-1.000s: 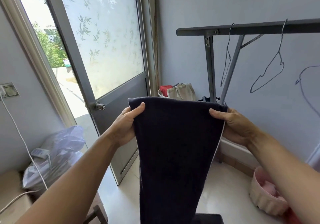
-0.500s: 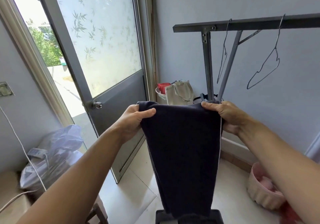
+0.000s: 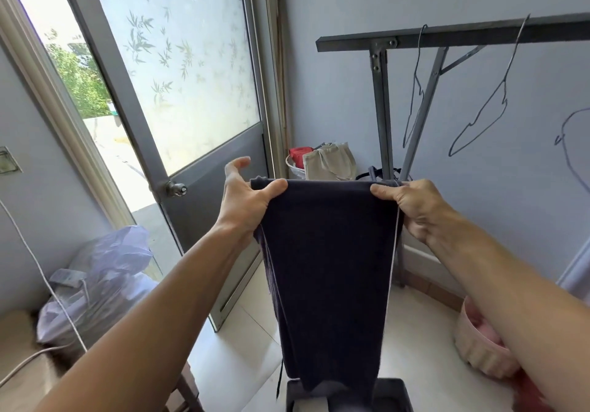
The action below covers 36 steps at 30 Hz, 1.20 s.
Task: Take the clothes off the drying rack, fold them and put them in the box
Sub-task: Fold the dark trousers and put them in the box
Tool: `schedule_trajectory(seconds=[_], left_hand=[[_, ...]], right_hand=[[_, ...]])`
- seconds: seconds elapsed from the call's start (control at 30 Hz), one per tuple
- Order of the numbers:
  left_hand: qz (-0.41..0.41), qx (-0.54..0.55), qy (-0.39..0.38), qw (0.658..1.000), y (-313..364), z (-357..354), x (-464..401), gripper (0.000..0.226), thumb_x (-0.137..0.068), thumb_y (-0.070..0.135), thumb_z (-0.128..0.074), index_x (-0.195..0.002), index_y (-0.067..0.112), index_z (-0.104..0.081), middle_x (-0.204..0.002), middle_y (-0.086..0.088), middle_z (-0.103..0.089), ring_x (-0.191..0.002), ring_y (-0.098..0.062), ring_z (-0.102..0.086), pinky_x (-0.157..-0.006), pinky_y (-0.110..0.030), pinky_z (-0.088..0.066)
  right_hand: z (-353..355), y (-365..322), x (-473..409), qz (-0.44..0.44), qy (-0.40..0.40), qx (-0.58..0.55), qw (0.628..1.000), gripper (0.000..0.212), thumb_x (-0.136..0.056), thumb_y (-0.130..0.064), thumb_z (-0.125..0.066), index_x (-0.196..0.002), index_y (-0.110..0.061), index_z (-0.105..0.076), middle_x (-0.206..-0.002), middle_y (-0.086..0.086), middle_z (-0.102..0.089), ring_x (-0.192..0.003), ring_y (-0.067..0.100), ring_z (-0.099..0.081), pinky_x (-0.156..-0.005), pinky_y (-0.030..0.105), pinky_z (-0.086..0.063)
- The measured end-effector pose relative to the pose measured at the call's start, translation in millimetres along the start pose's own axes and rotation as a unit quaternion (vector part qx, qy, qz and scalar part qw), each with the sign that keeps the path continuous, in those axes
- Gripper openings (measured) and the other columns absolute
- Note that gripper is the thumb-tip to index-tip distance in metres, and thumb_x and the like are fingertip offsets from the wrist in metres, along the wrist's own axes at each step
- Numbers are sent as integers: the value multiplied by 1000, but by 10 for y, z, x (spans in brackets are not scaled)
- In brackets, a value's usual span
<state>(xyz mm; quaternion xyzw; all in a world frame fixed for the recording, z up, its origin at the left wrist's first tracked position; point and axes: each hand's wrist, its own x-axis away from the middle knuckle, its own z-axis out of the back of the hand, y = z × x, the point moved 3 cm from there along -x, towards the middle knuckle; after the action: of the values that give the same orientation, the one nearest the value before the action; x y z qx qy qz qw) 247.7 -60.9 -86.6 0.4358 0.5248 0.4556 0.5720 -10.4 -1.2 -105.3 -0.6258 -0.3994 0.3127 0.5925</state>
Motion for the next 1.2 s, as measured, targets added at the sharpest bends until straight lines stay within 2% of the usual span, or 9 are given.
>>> schedule_trajectory(seconds=[0.13,0.33,0.53,0.67,0.77,0.97,1.07,1.13,1.2], left_hand=[[-28,-31,-65,997,50,11,32,30,-85,8,-73,-113,18,-70,-96,-5,-68,-82,-17,-65,-60,-18,-53],[-148,-309,-125,931,108,30,-7,41,-83,8,-72,-123,16,-65,-108,2,-65,-97,-11,-62,-85,-24,-52],[-215,-448,-63,865,173,84,-91,16,-90,35,-67,-104,27,-72,-101,2,-47,-106,-18,-42,-88,-30,-35],[-189,-303,-101,929,155,170,-94,9,-85,30,-74,-85,21,-74,-112,3,-55,-112,-14,-47,-91,-30,-42],[-99,-142,-146,974,140,162,-21,11,-88,20,-72,-87,8,-73,-83,-5,-71,-77,-12,-67,-67,-22,-53],[23,-6,-154,988,46,112,-24,27,-85,30,-73,-95,5,-72,-78,-5,-71,-69,-15,-63,-61,-27,-54],[126,156,-149,968,-84,108,-18,50,-78,48,-68,-102,4,-70,-95,-14,-70,-82,-26,-66,-71,-34,-60],[173,166,-222,945,-245,119,49,78,-73,74,-55,-111,6,-67,-109,-20,-63,-100,-36,-62,-94,-49,-52],[174,119,-319,924,-389,119,168,105,-59,89,-54,-121,4,-63,-109,-20,-64,-103,-38,-61,-95,-51,-51]], right_hand=[[5,-11,11,40,-13,-17,999,70,-72,-2,-81,-135,0,-51,-123,10,-58,-114,25,-57,-103,41,-47],[80,-204,157,185,-29,250,950,24,-78,0,-76,-98,-14,-73,-81,-3,-70,-78,13,-68,-70,22,-53],[99,-304,248,287,40,495,819,6,-88,-35,-68,-92,-32,-68,-83,-8,-54,-89,17,-51,-79,37,-42],[148,-282,211,237,-51,297,923,9,-91,-23,-67,-83,-23,-65,-88,-2,-61,-84,14,-60,-72,25,-51],[140,-202,215,167,-110,166,966,20,-97,-26,-57,-86,-11,-64,-69,-6,-66,-69,13,-64,-54,18,-48],[48,-200,255,115,-86,76,987,44,-101,-36,-49,-102,6,-62,-90,16,-65,-84,30,-65,-77,48,-58],[-32,-260,272,79,-85,-12,993,33,-100,-33,-50,-97,-3,-65,-91,14,-69,-82,27,-69,-66,38,-60],[-77,-307,280,66,-82,-45,993,32,-100,-34,-51,-92,-6,-65,-86,12,-70,-75,24,-70,-59,34,-58],[-87,-334,276,58,-75,-65,993,31,-100,-33,-52,-86,-8,-64,-78,8,-69,-68,21,-69,-57,32,-57]])
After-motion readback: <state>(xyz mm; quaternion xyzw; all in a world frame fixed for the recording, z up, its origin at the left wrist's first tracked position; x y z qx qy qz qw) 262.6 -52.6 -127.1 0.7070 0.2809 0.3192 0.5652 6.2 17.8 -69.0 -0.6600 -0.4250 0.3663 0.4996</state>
